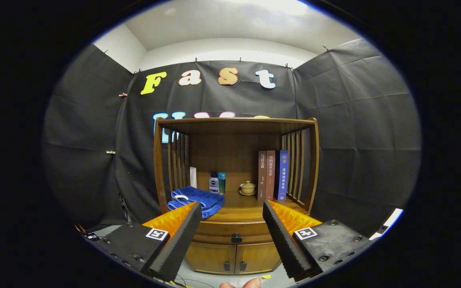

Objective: Pull open the drawer, take out the items inside it, and place them on the countertop above the cabinet.

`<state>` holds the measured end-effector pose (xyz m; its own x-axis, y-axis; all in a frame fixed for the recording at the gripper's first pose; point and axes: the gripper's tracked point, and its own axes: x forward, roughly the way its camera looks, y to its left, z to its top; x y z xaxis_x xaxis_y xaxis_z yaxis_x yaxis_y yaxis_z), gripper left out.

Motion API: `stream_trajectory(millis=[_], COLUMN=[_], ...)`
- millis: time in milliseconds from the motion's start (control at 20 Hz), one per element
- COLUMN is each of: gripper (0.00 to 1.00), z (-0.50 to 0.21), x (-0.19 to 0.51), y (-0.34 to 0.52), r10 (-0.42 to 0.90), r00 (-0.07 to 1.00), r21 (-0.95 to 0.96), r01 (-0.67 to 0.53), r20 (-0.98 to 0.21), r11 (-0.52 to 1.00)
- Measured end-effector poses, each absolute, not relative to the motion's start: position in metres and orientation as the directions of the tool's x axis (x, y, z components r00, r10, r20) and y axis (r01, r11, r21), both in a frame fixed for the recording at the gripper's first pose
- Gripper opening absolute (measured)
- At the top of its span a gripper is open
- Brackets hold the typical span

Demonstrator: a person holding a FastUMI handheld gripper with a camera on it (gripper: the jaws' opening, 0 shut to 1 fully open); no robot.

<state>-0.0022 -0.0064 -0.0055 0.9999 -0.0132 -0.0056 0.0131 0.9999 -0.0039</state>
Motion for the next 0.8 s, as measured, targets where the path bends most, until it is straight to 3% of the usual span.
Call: stream_trajectory(millis=[500,800], gripper=[0.98,0.98], z=[-0.008,-0.063], x=[0.025,0.088], y=[-0.008,-0.031], r10=[-0.007,-0.037], r00=[1.000,0.999], r21=[0.019,0.013], r01=[0.006,0.037], r20=[0.009,-0.015], r11=[1.000,0.999])
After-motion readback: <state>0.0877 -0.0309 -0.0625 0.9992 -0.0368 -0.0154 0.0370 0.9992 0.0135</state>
